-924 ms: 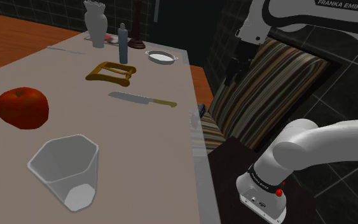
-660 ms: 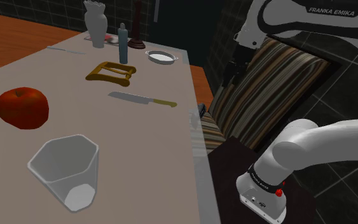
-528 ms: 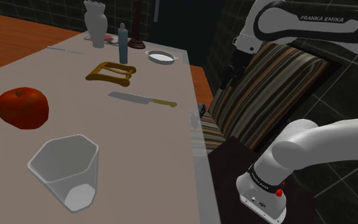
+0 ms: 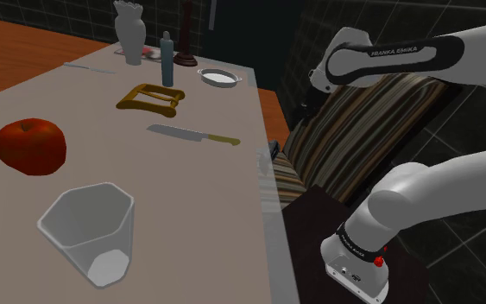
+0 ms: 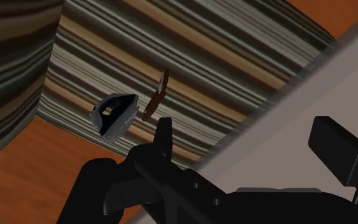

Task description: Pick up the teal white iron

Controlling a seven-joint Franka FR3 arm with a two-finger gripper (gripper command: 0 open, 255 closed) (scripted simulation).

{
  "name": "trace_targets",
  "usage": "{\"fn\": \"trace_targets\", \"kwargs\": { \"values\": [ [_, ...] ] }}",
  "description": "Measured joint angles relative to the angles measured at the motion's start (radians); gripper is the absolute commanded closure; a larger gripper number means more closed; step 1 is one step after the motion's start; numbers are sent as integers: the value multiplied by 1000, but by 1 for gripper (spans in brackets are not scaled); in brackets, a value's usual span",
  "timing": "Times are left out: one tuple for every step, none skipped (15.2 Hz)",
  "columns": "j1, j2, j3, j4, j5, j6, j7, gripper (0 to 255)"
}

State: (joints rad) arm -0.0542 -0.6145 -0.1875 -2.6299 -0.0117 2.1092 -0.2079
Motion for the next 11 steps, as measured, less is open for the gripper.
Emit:
{"fn": "trace_targets", "kwargs": {
  "values": [
    [-3, 24, -16, -15, -1, 51, -17, 0],
    [-2, 59, -30, -15, 3, 99, -31, 0],
    [-3, 85, -46, -23, 6, 146, -47, 0],
    [-2, 118, -63, -25, 11, 193, -67, 0],
    [-1, 152, -84, -17, 18, 232, -91, 0],
    [3, 187, -103, -15, 29, 277, -114, 0],
    [11, 228, -122, -15, 45, 328, -138, 0],
    [23, 267, -137, -9, 66, 373, -160, 0],
    [35, 309, -159, 2, 92, 416, -191, 0],
    [46, 347, -181, 16, 121, 450, -225, 0],
    [60, 385, -202, 32, 156, 482, -263, 0]
  ]
}}
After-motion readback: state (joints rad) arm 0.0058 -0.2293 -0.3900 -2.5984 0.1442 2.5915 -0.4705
